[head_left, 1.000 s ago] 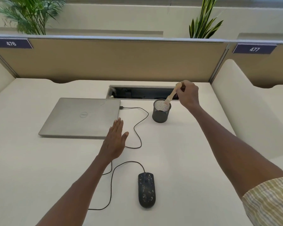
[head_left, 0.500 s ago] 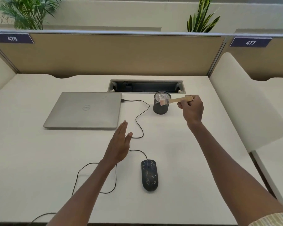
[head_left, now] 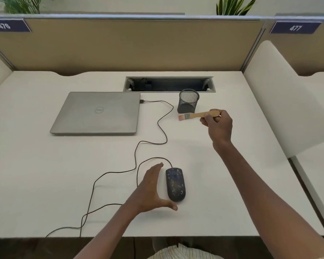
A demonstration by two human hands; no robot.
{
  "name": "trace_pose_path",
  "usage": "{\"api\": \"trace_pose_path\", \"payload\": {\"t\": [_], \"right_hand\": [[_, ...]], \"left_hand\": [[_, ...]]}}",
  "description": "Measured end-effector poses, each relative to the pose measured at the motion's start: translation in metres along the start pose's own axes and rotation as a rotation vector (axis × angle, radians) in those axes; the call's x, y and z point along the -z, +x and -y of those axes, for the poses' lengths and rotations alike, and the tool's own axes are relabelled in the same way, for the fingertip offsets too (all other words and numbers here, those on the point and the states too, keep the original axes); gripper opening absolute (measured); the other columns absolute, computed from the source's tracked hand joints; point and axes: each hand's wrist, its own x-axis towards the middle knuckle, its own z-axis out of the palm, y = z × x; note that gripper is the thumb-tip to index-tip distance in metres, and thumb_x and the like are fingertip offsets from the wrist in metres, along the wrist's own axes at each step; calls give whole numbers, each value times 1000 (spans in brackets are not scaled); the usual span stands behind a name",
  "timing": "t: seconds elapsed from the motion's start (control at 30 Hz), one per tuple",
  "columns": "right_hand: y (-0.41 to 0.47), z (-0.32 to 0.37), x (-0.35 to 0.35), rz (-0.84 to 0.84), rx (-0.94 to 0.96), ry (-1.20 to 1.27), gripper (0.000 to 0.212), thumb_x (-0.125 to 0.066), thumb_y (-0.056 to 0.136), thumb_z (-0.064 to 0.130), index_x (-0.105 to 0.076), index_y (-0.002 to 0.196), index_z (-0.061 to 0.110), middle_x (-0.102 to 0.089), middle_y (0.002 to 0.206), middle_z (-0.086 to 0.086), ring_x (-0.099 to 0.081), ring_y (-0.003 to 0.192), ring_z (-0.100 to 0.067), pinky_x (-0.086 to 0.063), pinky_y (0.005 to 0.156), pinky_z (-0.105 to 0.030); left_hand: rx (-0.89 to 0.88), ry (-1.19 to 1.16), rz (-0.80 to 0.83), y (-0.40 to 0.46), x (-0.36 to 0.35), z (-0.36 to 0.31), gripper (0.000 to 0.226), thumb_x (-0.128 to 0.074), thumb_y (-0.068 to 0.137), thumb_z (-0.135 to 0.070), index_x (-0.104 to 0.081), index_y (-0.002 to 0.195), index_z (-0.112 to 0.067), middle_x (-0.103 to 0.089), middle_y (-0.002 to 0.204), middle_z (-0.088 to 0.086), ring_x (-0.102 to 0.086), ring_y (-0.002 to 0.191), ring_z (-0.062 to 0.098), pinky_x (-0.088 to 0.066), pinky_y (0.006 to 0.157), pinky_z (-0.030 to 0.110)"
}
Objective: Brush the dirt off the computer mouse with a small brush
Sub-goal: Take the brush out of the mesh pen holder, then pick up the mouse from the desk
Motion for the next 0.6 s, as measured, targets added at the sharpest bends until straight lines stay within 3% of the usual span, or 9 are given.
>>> {"api": "trace_pose_path", "payload": {"t": [0.2, 0.6], "right_hand": [[-11, -4, 2, 1, 3, -14, 9, -61, 94, 3, -58, 98, 10, -69, 97, -15, -75, 76, -26, -60, 77, -29], [-23, -12, 23, -35, -7, -50, 11, -62, 94, 2, -57, 99, 11, -69, 97, -16, -75, 76, -28, -61, 77, -30]], "left_hand": [[-4, 76, -10, 6, -9, 4, 153, -78, 38, -87, -2, 158, -27, -4, 164, -17, -1, 150, 2, -17, 123, 30], [1, 176, -64, 16, -16, 6, 153, -74, 34, -90, -8, 157, -28, -12, 156, -11, -10, 146, 14, -18, 123, 38]]}}
